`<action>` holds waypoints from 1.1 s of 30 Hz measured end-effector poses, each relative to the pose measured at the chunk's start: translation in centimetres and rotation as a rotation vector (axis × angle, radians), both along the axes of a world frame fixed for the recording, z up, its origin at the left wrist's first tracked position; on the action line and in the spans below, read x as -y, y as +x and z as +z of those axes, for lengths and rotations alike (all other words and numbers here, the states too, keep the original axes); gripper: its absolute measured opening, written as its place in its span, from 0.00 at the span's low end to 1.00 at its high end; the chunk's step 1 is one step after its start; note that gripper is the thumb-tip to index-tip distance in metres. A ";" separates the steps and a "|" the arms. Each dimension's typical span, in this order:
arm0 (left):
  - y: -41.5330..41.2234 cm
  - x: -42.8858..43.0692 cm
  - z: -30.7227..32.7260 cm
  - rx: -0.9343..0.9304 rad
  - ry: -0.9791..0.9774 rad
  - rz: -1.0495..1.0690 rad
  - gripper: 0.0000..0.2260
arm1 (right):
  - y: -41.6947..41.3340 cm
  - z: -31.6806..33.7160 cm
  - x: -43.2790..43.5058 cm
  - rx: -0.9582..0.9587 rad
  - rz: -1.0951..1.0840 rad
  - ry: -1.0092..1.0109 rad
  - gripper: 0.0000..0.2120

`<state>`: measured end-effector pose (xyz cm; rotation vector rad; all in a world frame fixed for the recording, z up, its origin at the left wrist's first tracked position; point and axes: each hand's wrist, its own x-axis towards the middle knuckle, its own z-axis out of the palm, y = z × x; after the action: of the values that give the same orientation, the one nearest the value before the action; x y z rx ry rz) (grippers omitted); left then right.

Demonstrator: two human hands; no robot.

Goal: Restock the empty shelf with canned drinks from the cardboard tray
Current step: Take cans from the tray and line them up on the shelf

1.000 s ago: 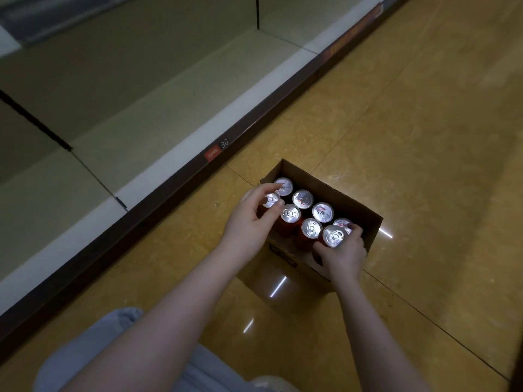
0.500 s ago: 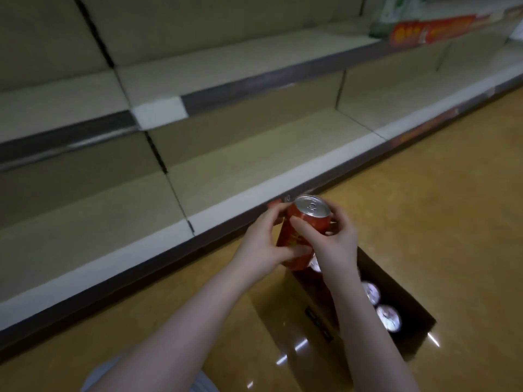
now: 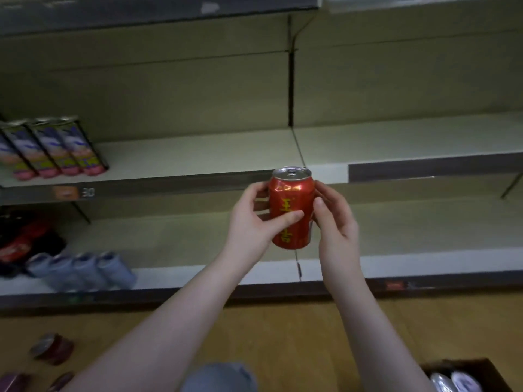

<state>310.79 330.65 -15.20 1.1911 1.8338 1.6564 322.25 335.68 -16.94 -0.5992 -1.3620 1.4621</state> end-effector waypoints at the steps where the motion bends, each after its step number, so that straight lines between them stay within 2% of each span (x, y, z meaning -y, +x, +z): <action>1: -0.9 0.2 0.1 0.000 0.019 0.027 0.28 | -1.1 0.3 0.0 -0.001 0.014 0.018 0.13; 11: -11.7 3.9 1.7 -0.026 0.154 0.225 0.25 | -13.6 2.5 2.7 0.018 0.101 0.033 0.16; 16: -19.1 5.0 2.8 -0.029 0.210 0.324 0.29 | -21.2 4.6 3.8 -0.029 0.153 0.010 0.15; 25: -28.9 5.2 3.7 -0.007 0.207 0.381 0.32 | -30.7 6.5 4.1 0.010 0.193 -0.010 0.12; 33: -33.6 4.2 3.0 0.065 0.195 0.425 0.32 | -35.7 6.7 3.7 0.084 0.212 -0.073 0.13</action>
<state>277.21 326.49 -12.18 0.8407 2.0228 2.1167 286.58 331.96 -10.20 -0.5818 -1.4787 1.6786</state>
